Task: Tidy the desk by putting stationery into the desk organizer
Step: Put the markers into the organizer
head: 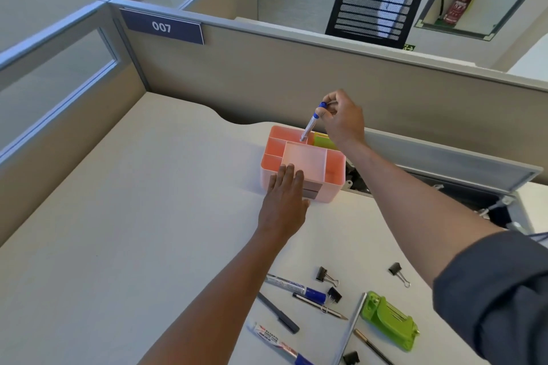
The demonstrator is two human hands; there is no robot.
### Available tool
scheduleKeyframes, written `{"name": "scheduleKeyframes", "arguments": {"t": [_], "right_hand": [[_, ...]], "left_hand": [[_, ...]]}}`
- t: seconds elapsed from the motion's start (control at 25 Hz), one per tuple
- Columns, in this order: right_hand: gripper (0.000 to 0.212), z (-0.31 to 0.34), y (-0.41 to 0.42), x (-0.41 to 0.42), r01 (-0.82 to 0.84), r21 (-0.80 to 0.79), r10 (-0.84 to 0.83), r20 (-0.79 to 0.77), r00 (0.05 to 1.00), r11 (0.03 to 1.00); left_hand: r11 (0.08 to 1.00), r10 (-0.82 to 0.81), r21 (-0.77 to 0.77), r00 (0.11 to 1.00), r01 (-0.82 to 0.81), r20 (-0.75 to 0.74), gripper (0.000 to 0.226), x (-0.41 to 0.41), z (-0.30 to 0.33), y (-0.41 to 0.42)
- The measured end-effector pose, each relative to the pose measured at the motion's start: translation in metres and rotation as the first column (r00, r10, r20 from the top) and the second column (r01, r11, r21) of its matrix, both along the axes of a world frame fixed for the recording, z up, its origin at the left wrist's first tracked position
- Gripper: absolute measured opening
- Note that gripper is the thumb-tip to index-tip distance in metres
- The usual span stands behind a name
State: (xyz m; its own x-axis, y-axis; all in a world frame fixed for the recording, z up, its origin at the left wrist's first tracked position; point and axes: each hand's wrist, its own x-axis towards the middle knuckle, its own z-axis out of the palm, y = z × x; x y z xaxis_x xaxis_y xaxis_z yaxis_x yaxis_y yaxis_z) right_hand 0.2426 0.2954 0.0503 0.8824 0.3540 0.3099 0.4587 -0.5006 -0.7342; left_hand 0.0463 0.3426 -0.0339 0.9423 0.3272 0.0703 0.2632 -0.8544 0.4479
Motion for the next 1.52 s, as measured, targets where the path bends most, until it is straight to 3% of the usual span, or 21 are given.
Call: {"name": "scheduleKeyframes", "arguments": {"t": [0.36,0.84,1.12,1.52], "right_hand": [[0.014,-0.039,0.012,0.006,-0.074,-0.111,0.060,-0.127,0.990,0.991],[0.029,-0.025,-0.011,0.005,-0.063,-0.188,0.053,-0.057,0.997,0.980],[0.036,-0.015,-0.097,-0.034,-0.004,-0.189,-0.003,-0.034,0.999,0.982],[0.037,-0.056,-0.226,-0.154,-0.058,-0.257,0.040,-0.072,0.997,0.965]], "left_hand": [[0.997,0.031,-0.065,0.999,-0.030,0.010,0.070,-0.001,-0.002,0.000],[0.984,0.058,-0.175,0.993,-0.039,0.106,0.076,-0.016,0.002,-0.005],[0.965,0.059,-0.262,0.993,-0.030,0.105,0.075,-0.059,0.023,-0.045],[0.962,-0.058,-0.261,0.994,0.081,0.096,0.045,-0.134,0.013,-0.123]]}}
